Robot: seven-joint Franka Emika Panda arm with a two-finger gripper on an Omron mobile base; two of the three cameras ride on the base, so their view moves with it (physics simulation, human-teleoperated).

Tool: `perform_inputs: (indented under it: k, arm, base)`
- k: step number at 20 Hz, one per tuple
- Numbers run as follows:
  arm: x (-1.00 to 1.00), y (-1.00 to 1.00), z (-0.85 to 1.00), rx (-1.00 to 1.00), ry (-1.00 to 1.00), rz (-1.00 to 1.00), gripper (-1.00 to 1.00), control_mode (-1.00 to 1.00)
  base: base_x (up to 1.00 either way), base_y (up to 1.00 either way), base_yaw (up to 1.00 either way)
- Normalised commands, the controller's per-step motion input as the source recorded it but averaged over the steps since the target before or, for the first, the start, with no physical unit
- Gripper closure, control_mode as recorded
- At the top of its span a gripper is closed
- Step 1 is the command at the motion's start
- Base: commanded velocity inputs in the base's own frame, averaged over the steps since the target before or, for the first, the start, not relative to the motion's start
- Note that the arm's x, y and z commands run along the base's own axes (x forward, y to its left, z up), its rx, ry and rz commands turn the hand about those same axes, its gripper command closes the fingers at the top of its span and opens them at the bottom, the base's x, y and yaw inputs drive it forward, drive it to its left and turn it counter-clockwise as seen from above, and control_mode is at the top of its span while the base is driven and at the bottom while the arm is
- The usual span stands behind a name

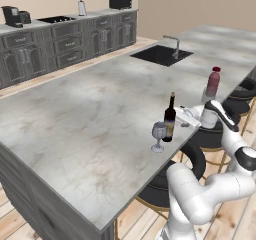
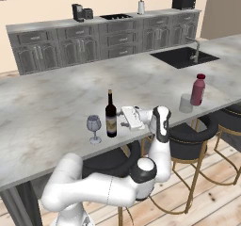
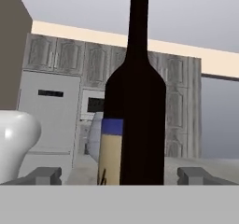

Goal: There is a wine glass and glass cup on the dining counter. Place the wine bottle next to the wine glass and the juice bottle next to the glass cup.

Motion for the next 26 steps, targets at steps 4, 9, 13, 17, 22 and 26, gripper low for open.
perform_inputs:
  k: [4, 9, 13, 17, 22, 26]
  arm:
    - [-0.04, -0.18, 0.00, -0.07, 0.07, -0.03, -1.00, -1.00]
    - [-0.14, -0.14, 0.02, -0.07, 0.07, -0.09, -1.00, -1.00]
    - [-0.28, -0.10, 0.04, -0.08, 0.05, -0.13, -1.00, -1.00]
    - [-0.46, -0.01, 0.01, -0.18, 0.00, -0.24, -1.00, -1.00]
    - [-0.39, -0.05, 0.15, -0.20, 0.02, -0.33, -1.00, -1.00]
    - [-0.32, -0.06, 0.19, -0.18, 0.09, -0.36, -1.00, -1.00]
  base:
    - [0.00, 0.00, 0.00]
    - [0.00, 0.00, 0.00]
    - [0.00, 0.00, 0.00]
    - [0.00, 0.00, 0.00]
    - [0.00, 0.00, 0.00]
    - [0.00, 0.00, 0.00]
